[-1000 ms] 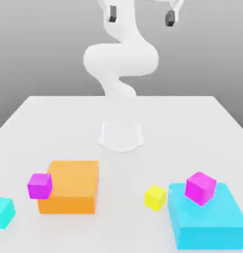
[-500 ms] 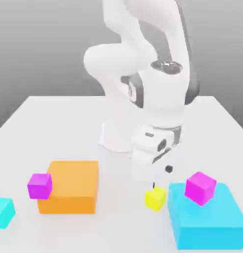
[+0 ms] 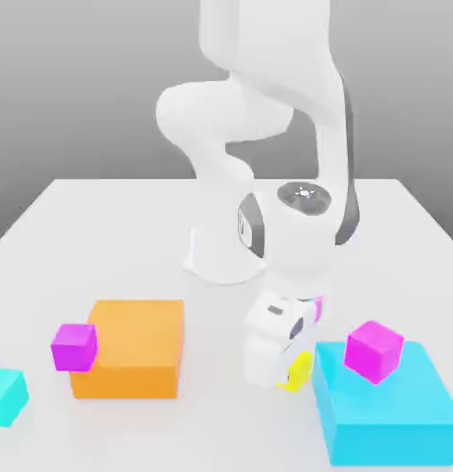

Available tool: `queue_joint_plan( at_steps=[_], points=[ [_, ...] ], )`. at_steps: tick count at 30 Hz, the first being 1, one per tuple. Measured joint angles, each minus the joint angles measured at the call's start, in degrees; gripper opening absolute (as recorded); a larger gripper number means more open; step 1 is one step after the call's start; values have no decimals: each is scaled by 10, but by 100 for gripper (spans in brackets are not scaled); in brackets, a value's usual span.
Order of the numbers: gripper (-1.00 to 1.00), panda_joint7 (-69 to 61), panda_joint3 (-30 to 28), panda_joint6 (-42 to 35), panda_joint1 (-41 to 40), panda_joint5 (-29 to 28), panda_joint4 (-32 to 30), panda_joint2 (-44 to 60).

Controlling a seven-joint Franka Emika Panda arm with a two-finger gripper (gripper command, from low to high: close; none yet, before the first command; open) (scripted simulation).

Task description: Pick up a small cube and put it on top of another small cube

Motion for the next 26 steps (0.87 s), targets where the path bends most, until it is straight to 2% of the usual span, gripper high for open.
queue_joint_plan(
  at_steps=[6, 9, 14, 17, 19, 22, 23, 26],
  points=[
    [-100, -7, 0, -97, -10, 11, -17, -112],
    [-100, -18, 5, -164, -30, 29, 18, -139],
    [-100, -34, 17, -288, 2, 56, 97, -178],
    [-100, -23, 46, -360, 28, 41, 143, -211],
    [-100, -13, 62, -353, 38, 26, 149, -202],
    [-100, -3, 66, -291, 42, 12, 139, -151],
    [100, 0, 66, -277, 43, 9, 136, -140],
    [100, 0, 66, -277, 43, 9, 136, -140]
  ],
)
